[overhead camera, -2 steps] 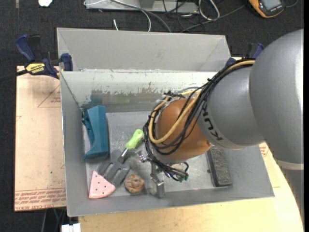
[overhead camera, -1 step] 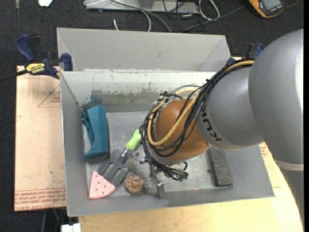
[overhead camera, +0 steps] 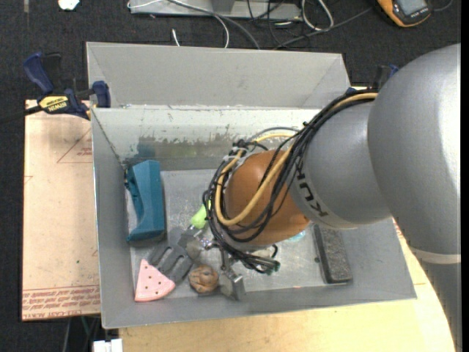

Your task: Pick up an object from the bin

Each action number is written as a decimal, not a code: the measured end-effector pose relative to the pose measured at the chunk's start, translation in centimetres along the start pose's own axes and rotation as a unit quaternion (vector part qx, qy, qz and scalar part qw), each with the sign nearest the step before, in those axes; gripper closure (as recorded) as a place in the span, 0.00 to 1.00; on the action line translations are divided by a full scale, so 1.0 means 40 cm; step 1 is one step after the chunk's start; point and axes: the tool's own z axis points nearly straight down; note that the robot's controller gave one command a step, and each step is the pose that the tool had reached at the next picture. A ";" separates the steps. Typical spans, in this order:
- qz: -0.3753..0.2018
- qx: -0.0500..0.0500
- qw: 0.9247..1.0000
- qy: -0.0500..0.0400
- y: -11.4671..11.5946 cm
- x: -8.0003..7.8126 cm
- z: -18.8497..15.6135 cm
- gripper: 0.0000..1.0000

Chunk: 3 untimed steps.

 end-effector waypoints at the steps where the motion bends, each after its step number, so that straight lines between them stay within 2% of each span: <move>1: -0.025 0.000 1.000 -0.001 0.037 -0.023 0.002 0.00; 2: 0.066 -0.001 0.998 -0.001 0.028 -0.036 0.002 1.00; 3: 0.066 -0.001 0.998 -0.001 0.028 -0.036 0.002 1.00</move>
Offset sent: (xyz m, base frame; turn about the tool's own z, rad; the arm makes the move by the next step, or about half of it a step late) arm 0.0059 0.0158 -0.0013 0.1320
